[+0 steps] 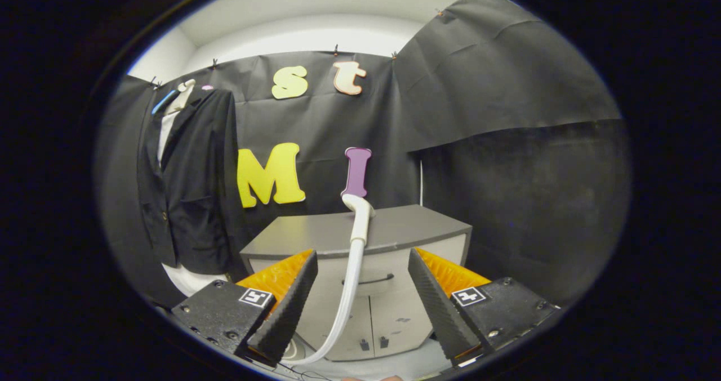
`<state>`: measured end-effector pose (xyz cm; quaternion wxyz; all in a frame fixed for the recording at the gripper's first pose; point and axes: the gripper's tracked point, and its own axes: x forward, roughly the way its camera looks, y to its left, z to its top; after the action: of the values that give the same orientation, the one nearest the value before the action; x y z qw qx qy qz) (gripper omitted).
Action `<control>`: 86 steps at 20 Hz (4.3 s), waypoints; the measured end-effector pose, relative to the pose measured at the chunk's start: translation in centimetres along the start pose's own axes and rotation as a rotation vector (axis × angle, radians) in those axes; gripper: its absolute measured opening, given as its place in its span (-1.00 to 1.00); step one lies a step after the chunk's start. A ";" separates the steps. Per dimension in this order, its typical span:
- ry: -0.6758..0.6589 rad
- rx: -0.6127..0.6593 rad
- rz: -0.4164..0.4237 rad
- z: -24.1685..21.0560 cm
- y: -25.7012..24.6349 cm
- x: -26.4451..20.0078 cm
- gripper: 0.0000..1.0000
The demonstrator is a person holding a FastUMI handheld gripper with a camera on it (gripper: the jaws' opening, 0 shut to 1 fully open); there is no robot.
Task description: Iron the clothes twice with a garment steamer, once on the left side and once on the right side.
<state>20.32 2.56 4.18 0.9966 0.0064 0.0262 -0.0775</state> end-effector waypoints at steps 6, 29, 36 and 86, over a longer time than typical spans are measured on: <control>0.119 0.021 0.068 1.2 -0.3 11.2 1.00; 0.557 0.000 0.013 -4.0 -0.5 29.1 0.12; 0.408 0.083 0.007 -0.3 1.1 27.0 -0.22; -0.413 -0.088 0.290 21.1 43.1 7.0 -0.24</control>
<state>34.98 43.70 25.26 0.9809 -0.0492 -0.1756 0.0678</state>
